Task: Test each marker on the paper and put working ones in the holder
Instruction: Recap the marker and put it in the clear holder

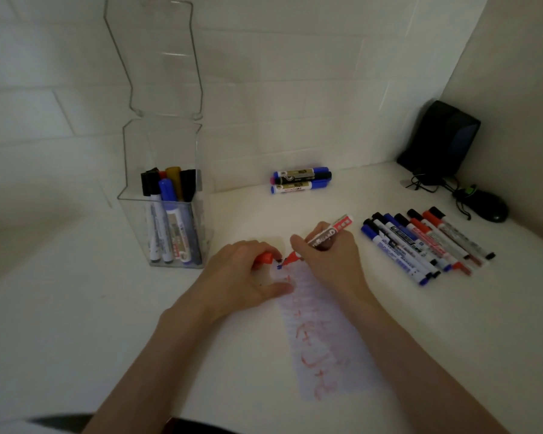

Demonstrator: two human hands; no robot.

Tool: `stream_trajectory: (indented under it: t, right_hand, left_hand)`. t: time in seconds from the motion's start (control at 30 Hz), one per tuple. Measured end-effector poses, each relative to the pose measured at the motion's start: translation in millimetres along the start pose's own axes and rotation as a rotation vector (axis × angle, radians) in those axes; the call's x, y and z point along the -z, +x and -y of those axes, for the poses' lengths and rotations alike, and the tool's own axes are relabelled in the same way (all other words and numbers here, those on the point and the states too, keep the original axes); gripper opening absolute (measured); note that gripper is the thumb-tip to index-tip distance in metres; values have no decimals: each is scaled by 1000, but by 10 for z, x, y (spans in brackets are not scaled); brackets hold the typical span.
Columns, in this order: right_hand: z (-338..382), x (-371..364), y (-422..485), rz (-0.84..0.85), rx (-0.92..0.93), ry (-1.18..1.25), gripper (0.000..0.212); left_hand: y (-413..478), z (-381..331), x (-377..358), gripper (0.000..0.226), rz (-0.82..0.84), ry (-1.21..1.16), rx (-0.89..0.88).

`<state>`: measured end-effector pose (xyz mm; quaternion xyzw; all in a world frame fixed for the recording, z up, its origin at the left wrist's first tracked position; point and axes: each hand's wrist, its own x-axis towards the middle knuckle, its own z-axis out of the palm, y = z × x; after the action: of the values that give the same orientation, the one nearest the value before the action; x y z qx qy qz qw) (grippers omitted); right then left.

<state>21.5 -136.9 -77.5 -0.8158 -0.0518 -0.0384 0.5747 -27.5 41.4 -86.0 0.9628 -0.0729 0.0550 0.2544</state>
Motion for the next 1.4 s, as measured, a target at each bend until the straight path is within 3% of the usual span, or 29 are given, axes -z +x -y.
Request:
stream_trajectory:
  t: [0.1, 0.2, 1.03, 1.3, 1.4]
  right_hand:
    - [-42, -18, 1, -56, -10, 14, 29]
    - [-61, -9, -12, -100, 4, 23, 34]
    - [-94, -20, 8, -92, 56, 11, 28]
    - [-71, 7, 3, -81, 17, 5, 30]
    - [-26, 25, 13, -88, -81, 84, 31]
  left_hand:
    - [10, 13, -8, 58, -4, 1, -8]
    - [19, 29, -15, 59, 3, 24, -11]
    - [4, 23, 5, 61, 17, 48, -13]
    - [3, 10, 5, 63, 39, 62, -3]
    - [-11, -4, 24, 67, 36, 42, 15]
